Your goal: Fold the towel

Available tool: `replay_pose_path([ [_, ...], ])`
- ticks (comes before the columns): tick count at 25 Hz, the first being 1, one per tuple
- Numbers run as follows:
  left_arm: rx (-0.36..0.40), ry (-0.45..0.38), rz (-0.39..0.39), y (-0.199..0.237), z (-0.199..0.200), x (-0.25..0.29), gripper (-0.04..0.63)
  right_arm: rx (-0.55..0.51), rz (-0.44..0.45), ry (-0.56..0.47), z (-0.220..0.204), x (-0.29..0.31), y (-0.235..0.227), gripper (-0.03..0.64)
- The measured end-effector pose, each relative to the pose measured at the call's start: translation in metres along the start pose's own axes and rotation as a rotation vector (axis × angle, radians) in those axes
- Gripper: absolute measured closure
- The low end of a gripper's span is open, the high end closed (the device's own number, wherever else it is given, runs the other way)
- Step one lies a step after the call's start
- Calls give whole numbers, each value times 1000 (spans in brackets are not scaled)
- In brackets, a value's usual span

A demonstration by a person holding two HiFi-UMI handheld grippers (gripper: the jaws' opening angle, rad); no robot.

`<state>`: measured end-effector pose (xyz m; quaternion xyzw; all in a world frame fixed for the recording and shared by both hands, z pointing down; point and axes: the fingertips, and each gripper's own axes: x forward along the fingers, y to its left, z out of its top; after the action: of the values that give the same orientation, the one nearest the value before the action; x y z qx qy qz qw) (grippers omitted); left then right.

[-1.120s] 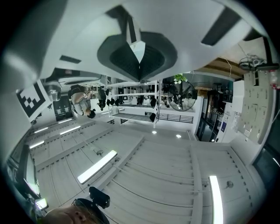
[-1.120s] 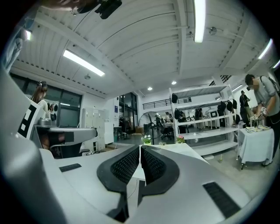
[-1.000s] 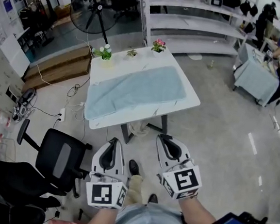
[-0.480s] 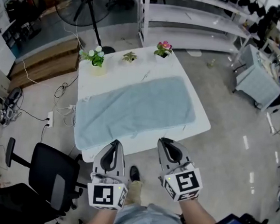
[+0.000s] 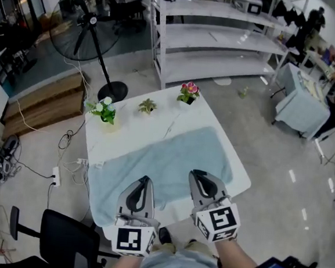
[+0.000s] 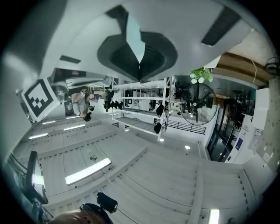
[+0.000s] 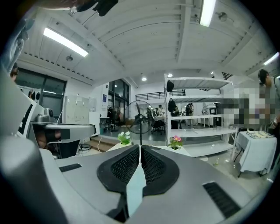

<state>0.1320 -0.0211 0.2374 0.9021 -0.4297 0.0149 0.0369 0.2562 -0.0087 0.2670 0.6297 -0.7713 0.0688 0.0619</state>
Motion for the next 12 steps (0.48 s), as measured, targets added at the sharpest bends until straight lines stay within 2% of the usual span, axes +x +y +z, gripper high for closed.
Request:
replay_pose_path([
  [4, 6, -40, -27, -1, 11, 10, 588, -13, -24, -27, 8, 3, -9, 586],
  [8, 14, -38, -43, -14, 14, 27, 588, -24, -26, -47, 15, 10, -30, 586],
  [12, 6, -17, -22, -30, 7, 60, 588, -23, 9, -32, 13, 25, -60, 586],
])
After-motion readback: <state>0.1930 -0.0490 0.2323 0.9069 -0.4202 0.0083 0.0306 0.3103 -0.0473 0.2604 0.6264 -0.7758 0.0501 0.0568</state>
